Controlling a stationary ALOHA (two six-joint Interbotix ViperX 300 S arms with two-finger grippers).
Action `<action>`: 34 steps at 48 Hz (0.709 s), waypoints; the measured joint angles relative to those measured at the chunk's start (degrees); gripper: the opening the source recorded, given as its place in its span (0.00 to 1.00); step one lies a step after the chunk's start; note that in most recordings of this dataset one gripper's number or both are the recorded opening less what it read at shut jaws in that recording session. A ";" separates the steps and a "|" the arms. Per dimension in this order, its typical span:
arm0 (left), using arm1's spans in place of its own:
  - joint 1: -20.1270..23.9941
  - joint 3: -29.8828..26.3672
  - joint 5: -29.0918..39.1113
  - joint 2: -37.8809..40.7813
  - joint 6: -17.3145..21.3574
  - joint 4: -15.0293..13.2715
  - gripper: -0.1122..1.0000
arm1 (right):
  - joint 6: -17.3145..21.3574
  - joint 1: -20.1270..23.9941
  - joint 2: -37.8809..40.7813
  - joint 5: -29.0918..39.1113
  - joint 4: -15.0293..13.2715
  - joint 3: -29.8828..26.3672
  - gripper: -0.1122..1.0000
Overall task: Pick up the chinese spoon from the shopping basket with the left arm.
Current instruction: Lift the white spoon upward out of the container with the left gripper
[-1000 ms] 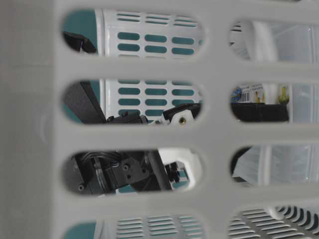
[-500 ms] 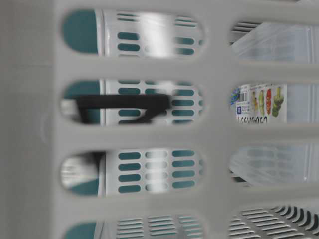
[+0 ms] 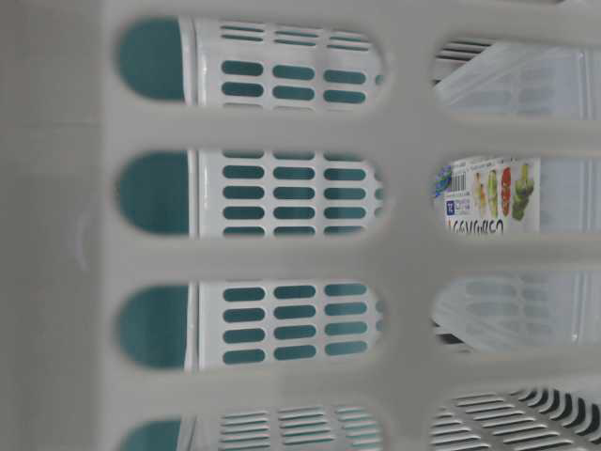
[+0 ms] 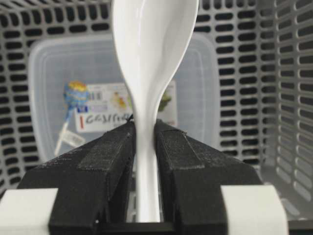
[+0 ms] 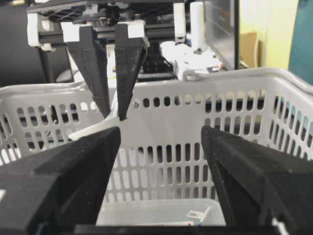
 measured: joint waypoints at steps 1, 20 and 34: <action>0.00 0.00 0.09 0.00 -0.09 0.00 0.21 | 0.00 0.09 0.00 0.00 0.00 0.00 0.69; 0.97 0.00 0.09 0.00 -2.90 0.00 0.21 | 0.00 0.00 -0.09 0.00 0.00 0.00 0.69; 0.79 0.09 0.26 -0.09 -3.16 0.09 0.21 | 0.00 0.00 -0.09 0.00 0.00 0.00 0.69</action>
